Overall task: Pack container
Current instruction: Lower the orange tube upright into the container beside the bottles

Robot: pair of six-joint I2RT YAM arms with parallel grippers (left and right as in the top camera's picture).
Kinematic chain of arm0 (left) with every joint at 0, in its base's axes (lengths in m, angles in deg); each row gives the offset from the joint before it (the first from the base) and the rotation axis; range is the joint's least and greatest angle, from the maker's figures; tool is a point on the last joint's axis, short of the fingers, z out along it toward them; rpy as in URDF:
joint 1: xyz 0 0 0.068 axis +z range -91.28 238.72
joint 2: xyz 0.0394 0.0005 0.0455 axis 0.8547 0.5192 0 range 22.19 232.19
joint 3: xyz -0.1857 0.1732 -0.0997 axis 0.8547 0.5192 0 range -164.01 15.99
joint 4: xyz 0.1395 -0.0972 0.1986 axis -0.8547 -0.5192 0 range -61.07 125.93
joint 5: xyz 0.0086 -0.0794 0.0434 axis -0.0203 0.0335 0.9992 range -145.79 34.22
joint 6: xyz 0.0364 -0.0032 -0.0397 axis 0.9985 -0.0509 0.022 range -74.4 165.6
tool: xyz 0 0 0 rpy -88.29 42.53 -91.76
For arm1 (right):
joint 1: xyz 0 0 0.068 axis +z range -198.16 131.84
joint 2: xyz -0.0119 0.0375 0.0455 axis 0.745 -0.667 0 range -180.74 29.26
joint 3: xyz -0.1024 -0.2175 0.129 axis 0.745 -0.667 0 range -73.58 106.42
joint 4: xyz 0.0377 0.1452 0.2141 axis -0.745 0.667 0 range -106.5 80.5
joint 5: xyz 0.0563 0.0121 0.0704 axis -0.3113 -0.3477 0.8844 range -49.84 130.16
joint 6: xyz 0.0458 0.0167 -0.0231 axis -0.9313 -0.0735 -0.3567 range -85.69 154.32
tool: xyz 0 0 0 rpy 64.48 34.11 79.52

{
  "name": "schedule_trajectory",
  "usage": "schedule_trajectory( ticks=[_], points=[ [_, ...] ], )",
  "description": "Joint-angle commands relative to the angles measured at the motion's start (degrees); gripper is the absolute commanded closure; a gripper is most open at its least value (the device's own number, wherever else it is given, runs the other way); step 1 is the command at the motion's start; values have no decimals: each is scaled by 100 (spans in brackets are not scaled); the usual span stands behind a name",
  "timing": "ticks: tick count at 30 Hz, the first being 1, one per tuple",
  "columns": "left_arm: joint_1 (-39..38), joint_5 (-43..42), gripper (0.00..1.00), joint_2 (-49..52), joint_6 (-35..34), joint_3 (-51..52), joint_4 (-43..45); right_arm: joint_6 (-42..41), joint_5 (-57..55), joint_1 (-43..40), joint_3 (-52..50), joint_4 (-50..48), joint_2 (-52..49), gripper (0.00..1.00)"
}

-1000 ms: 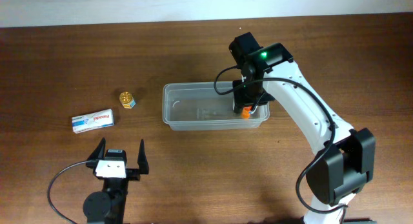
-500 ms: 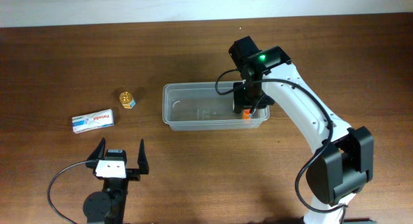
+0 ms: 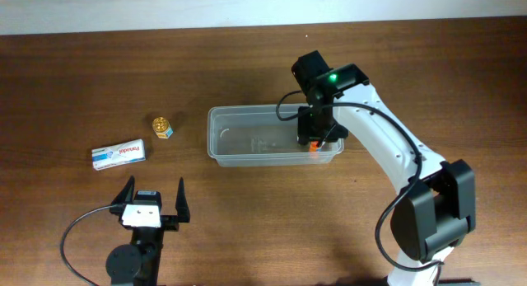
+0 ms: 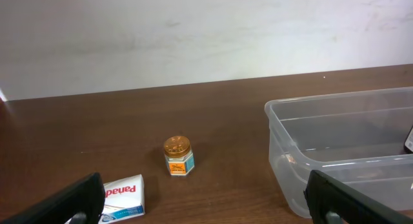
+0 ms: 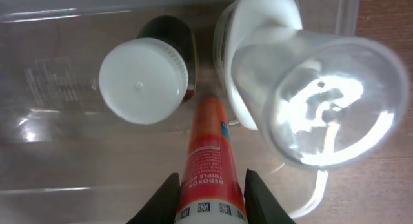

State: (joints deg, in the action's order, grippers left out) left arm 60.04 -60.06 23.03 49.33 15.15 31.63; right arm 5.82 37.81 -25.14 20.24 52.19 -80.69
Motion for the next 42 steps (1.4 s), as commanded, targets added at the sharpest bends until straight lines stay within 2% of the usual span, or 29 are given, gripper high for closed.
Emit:
schedule_trajectory(
  ticks=[1, 13, 17, 38, 42],
  points=[
    [35, 20, 1, -50, 111, 33, -7, -81, 17, -22, -83, -63, -15, 76],
    [35, 22, 1, -50, 109, 33, -7, -79, 17, -24, -83, -83, -15, 75],
    [35, 20, 1, -50, 109, 33, -7, -79, 17, -24, -83, -83, -15, 71],
    [35, 20, 1, -50, 111, 33, -7, -74, 39, -24, -39, -63, -13, 64],
    [35, 20, 1, -50, 111, 33, -7, -74, 37, -24, 214, 55, 11, 59]
  ],
)
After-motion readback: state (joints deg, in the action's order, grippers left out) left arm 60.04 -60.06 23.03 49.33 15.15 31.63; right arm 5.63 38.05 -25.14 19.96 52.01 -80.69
